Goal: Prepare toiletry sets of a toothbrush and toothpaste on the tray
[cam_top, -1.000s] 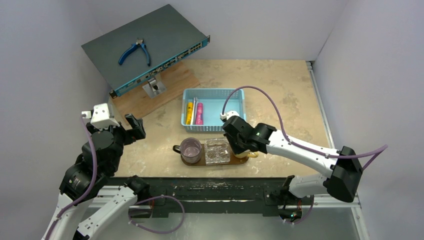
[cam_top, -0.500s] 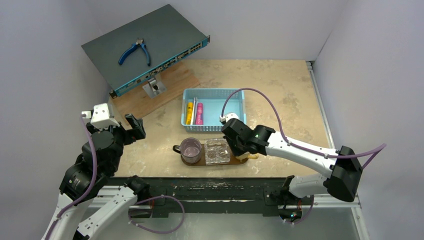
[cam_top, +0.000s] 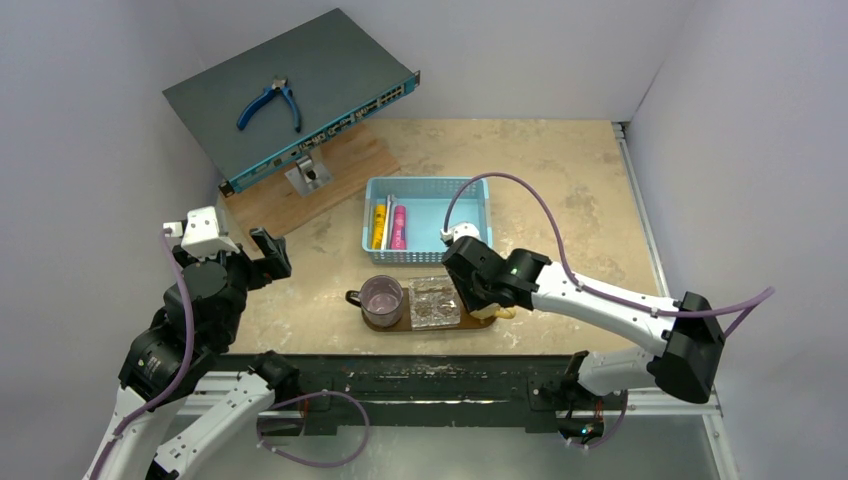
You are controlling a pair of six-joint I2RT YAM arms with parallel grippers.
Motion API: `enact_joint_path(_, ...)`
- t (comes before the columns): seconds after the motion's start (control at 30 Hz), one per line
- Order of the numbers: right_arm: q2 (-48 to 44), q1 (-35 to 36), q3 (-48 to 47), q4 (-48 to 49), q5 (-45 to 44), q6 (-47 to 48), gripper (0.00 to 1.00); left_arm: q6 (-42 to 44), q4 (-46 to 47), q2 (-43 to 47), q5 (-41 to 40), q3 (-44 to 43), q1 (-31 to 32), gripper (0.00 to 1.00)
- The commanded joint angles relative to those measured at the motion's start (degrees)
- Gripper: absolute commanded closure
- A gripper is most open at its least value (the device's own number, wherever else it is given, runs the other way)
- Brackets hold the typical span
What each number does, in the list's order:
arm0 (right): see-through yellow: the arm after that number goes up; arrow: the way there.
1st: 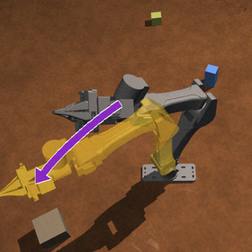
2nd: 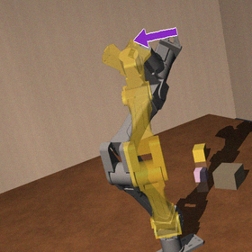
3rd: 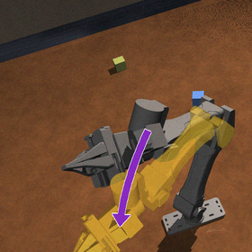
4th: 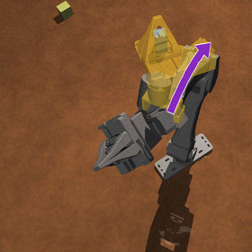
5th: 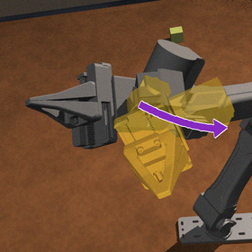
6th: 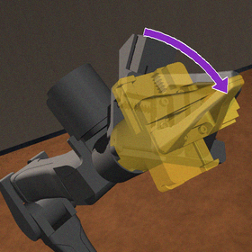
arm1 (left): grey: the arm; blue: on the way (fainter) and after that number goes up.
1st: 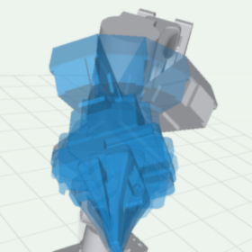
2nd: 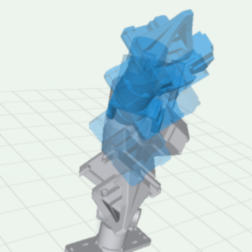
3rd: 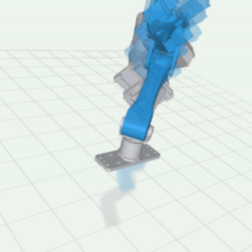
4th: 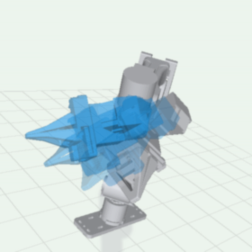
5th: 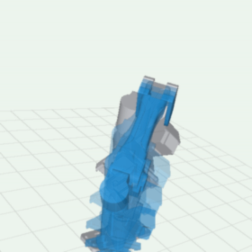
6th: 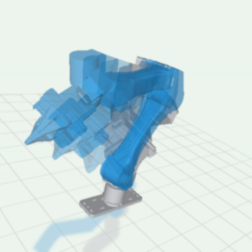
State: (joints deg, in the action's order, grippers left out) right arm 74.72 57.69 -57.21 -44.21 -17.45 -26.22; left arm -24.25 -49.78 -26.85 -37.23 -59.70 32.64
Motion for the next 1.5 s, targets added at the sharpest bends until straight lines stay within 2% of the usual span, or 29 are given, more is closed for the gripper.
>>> enact_joint_path(0.0,-1.1,0.3,-6.0,-3.1,-4.5,-0.4,0.61,1.3,2.3,-0.5,0.5,-0.2,0.0,0.03)
enact_joint_path(0.2,-0.1,0.3,-12.5,-4.4,-6.8,1.1,0.55,1.3,2.3,-0.6,0.7,-0.2,0.1,0.03)
enact_joint_path(0.5,3.9,0.3,-21.8,-1.3,-8.9,4.9,0.5,1.4,2.0,-1.6,1.0,-0.4,0.0,0.03)
enact_joint_path(0.87,15.4,-0.9,-35.6,4.9,-7.9,8.0,0.45,1.4,2.4,-1.1,2.8,-0.4,0.1,0.02)
enact_joint_path(1.07,22.7,-4.1,-40.8,8.9,-3.6,5.5,0.44,1.4,2.6,-0.9,3.6,-0.4,0.0,0.02)
enact_joint_path(1.47,35.4,-10.0,-46.0,12.4,-1.6,-6.1,0.41,1.6,2.7,-0.5,4.6,-0.5,0.0,0.02)
